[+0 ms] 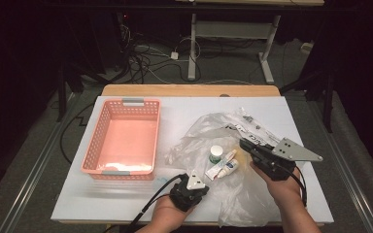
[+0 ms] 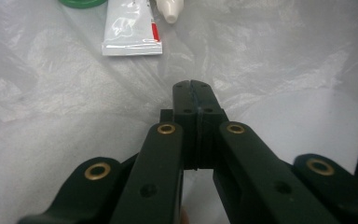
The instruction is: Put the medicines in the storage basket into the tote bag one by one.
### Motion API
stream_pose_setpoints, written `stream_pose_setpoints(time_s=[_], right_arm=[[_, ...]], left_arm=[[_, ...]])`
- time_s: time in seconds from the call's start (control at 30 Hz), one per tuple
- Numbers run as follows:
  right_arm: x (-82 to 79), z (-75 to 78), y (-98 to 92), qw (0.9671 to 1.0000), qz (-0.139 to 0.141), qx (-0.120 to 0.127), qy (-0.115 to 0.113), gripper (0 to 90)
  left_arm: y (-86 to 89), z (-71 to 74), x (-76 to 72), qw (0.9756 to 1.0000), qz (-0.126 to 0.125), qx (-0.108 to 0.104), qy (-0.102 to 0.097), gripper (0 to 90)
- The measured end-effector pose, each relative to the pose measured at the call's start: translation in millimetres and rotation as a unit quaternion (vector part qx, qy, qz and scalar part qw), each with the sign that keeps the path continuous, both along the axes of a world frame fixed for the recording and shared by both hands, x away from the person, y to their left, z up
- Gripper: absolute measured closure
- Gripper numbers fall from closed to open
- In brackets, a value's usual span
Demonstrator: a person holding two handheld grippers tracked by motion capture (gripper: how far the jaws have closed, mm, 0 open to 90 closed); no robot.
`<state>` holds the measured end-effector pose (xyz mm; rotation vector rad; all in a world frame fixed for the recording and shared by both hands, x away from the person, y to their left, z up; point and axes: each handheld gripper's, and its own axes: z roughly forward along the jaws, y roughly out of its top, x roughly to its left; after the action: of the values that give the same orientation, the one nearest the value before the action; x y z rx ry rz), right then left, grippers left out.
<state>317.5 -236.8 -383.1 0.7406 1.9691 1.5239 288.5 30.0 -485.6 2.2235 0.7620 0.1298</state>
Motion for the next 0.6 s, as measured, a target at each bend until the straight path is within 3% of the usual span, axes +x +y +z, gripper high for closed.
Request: stream_pose_setpoints(time_s=[0.07, 0.17, 0.23, 0.33, 0.6], right_arm=[[1.3, -0.5, -0.6, 1.0000, -0.002, 0.003, 0.003, 89.0], [4.1, -0.8, -2.1, 1.0000, -0.006, 0.003, 0.003, 89.1], [4.8, -0.3, -3.0, 1.0000, -0.008, 0.003, 0.001, 89.4], [4.2, 1.3, -4.4, 0.9999, -0.009, 0.008, -0.005, 89.7], [2.9, -0.5, -3.3, 0.9999, -0.011, 0.003, -0.008, 90.0]], left_arm=[[2.2, 0.3, 0.9, 0.9999, 0.003, -0.009, 0.006, 88.7], [7.2, 2.2, 0.7, 0.9995, 0.004, -0.032, -0.001, 88.7], [8.7, 4.0, 1.5, 0.9991, 0.005, -0.037, -0.020, 88.7], [12.7, 6.6, 4.6, 0.9981, 0.014, -0.057, -0.018, 88.7], [20.1, 23.1, -0.6, 0.9944, 0.027, -0.081, -0.062, 88.7]])
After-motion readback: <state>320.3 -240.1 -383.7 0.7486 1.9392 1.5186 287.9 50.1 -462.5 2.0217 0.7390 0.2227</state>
